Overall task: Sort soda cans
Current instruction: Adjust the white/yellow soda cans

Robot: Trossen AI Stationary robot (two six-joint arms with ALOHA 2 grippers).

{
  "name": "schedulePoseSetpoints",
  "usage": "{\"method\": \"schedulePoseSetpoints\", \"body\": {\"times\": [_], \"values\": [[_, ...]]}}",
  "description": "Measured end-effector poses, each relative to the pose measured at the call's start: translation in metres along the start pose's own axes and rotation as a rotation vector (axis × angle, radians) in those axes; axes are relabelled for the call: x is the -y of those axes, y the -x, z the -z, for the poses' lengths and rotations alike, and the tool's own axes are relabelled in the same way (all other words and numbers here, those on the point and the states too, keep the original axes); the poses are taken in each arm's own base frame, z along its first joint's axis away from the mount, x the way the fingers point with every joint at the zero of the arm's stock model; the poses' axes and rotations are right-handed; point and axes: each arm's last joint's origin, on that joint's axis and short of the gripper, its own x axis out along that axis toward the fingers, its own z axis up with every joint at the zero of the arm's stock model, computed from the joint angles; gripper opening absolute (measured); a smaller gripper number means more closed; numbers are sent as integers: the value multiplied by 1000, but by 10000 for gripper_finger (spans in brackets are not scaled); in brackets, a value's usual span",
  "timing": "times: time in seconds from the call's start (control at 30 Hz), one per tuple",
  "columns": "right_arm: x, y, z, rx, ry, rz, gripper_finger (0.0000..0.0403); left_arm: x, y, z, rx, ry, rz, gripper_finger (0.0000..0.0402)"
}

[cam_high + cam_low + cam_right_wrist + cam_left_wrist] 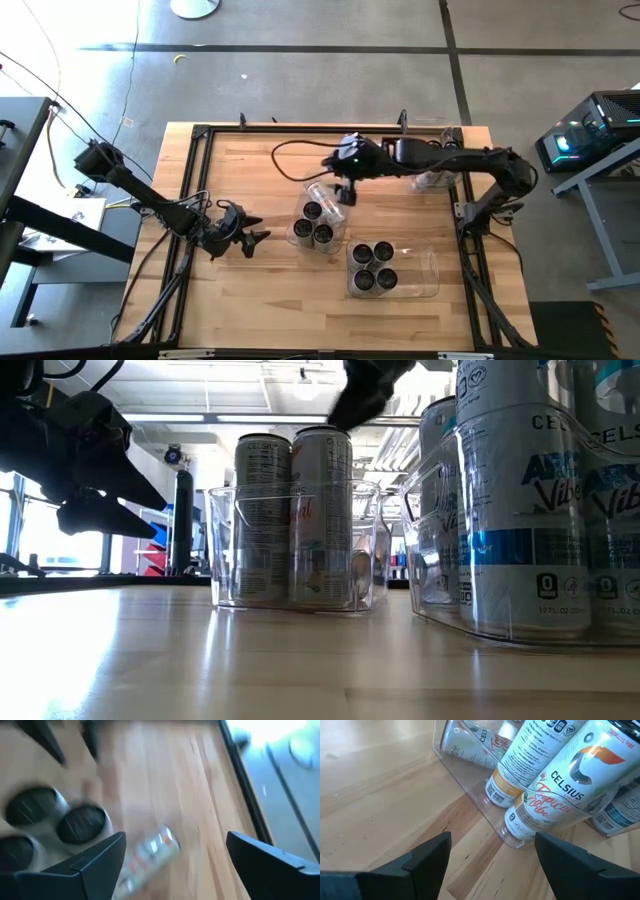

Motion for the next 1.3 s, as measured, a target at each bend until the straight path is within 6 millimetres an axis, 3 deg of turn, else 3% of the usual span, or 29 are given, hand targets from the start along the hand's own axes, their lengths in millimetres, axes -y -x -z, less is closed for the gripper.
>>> {"method": "schedulePoseSetpoints", "body": {"times": [0.13, 0.33, 0.5, 0.93, 1.3], "values": [[3, -17, 18, -187, -98, 13, 341, 0, 0, 0, 4, -8, -3, 282], [-7, -77, 40, -376, -198, 18, 342, -1, 0, 0, 24, -12, -20, 282], [-23, -110, 54, -462, -224, -19, 342, -1, 0, -1, 25, -19, -18, 282], [-40, -148, 68, -500, -318, -35, 342, 1, 0, -3, 70, -24, -22, 282], [-42, -164, 78, -536, -295, -41, 342, 1, 0, -4, 80, -19, -24, 282]]}}
